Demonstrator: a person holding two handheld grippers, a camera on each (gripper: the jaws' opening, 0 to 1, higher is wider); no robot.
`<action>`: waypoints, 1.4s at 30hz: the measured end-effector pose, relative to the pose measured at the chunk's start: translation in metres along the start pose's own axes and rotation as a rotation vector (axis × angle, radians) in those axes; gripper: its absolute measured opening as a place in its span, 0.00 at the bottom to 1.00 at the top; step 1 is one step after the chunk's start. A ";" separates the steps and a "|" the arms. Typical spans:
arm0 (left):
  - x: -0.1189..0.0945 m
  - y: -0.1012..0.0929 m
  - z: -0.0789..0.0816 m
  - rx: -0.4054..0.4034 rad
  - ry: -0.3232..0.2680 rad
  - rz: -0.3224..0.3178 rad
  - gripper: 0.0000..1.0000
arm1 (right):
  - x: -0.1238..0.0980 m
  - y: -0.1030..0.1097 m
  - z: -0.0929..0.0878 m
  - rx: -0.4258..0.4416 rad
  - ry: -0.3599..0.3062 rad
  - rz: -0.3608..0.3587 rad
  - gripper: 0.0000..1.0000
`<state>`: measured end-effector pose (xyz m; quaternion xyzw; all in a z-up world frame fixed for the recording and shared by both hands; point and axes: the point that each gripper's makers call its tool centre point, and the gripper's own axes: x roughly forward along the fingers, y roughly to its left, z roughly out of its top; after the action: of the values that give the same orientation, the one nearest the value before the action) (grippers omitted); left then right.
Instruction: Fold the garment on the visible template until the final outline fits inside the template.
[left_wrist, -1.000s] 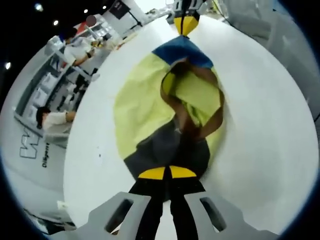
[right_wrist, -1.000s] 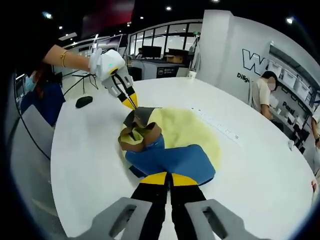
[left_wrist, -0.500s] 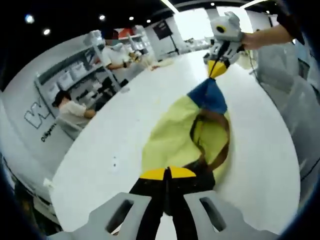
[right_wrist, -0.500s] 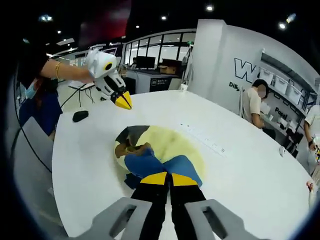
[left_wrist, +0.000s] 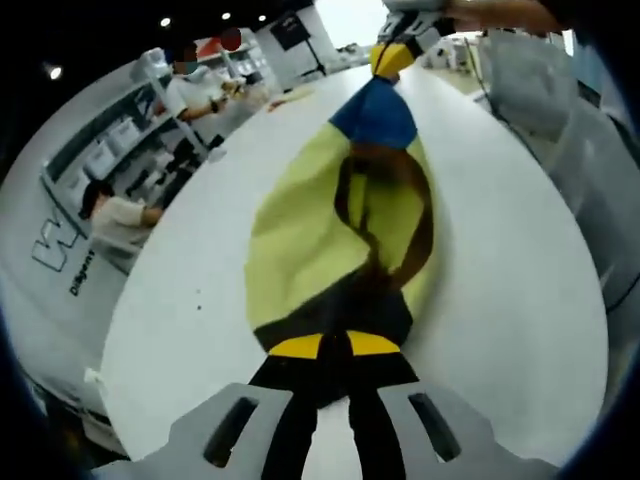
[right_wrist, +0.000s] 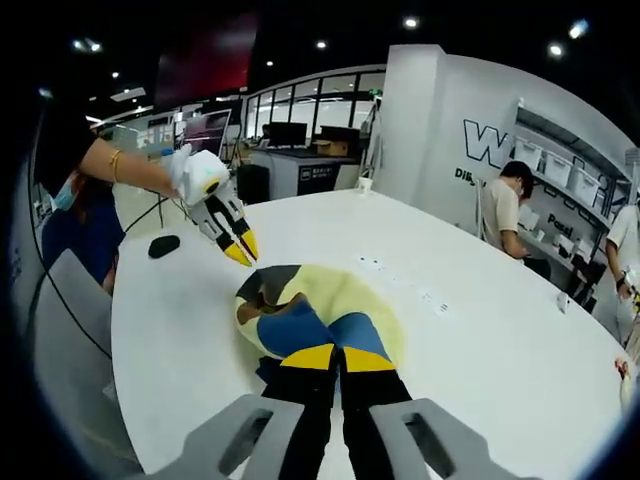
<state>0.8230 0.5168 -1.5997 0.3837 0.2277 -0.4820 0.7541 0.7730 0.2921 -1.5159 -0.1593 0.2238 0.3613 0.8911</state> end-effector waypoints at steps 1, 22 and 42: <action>0.002 -0.001 -0.001 0.003 0.002 -0.005 0.18 | 0.000 0.000 0.000 0.000 0.001 0.000 0.00; 0.013 -0.002 -0.007 -0.046 0.033 -0.001 0.05 | 0.000 0.004 0.001 -0.005 0.004 0.013 0.00; -0.087 0.056 0.044 -0.193 -0.133 0.241 0.04 | -0.040 -0.011 0.065 0.025 -0.141 -0.003 0.00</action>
<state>0.8346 0.5425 -1.4912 0.3013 0.1749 -0.3882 0.8532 0.7736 0.2908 -1.4384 -0.1226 0.1646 0.3673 0.9072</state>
